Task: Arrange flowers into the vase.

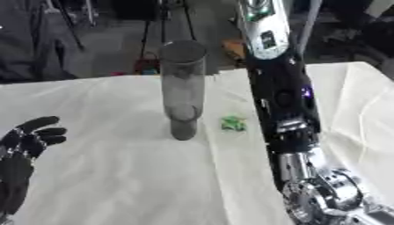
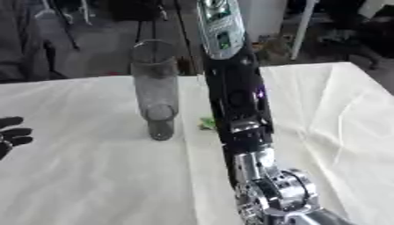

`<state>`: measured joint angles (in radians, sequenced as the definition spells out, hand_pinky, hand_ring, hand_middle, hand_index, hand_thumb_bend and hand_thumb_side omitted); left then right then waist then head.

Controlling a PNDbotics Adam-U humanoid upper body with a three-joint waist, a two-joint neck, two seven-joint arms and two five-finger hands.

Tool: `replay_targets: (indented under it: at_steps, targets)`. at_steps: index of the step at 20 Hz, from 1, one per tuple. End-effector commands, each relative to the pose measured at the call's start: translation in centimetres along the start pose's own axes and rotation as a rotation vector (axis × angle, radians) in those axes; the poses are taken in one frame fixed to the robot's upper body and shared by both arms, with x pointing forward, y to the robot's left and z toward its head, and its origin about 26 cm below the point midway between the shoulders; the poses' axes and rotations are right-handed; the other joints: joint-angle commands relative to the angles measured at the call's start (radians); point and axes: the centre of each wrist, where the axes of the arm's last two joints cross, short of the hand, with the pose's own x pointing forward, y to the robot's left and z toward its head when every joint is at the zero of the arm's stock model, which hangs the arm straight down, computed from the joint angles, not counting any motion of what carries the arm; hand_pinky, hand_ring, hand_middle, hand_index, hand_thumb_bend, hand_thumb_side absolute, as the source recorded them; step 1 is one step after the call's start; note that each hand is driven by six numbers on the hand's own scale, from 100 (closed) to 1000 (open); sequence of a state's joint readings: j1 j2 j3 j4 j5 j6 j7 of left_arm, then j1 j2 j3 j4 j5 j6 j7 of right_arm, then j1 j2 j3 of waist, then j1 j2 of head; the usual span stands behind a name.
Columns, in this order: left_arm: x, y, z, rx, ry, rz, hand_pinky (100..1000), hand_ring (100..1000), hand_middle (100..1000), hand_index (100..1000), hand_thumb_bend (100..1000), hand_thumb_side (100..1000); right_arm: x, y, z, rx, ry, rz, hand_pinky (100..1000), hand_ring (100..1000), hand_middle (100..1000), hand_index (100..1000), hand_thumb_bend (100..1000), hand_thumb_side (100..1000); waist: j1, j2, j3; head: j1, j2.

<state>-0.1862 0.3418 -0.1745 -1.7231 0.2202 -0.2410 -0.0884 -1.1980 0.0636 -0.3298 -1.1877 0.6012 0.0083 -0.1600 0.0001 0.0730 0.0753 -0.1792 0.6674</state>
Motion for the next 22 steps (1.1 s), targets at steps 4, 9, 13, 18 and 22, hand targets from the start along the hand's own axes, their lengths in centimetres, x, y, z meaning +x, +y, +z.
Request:
replay_targets:
  at_steps: [4, 9, 13, 18, 22]
  targets:
    - [0.6, 0.0, -0.6, -0.016, -0.026, 0.002, 763, 745, 765, 796, 831, 981, 2.8, 2.0, 0.3, 0.033, -0.081, -0.098, 100, 100, 100, 100, 100, 814, 0.008, -0.018, 0.008, -0.013, -0.007]
    - [0.5, -0.1, -0.6, -0.018, -0.025, 0.007, 763, 744, 765, 796, 832, 980, 2.9, 4.2, 1.7, 0.097, -0.099, -0.137, 100, 100, 100, 100, 100, 814, 0.012, -0.021, 0.014, -0.017, -0.008]
    - [0.5, -0.2, -0.6, -0.021, -0.025, 0.009, 764, 744, 764, 796, 831, 981, 3.0, 5.6, 2.7, 0.144, -0.110, -0.155, 100, 100, 100, 100, 100, 814, 0.014, -0.021, 0.019, -0.022, -0.007]
    - [0.5, -0.3, -0.7, -0.023, -0.025, 0.012, 763, 744, 764, 796, 832, 980, 2.7, 6.4, 3.5, 0.170, -0.101, -0.158, 100, 100, 100, 100, 100, 815, 0.015, -0.021, 0.025, -0.024, -0.006]
    - [0.5, -0.2, -0.6, -0.021, -0.023, 0.012, 763, 743, 764, 796, 833, 981, 2.5, 6.4, 3.7, 0.174, -0.093, -0.152, 100, 100, 100, 100, 100, 815, 0.013, -0.021, 0.026, -0.023, -0.004]
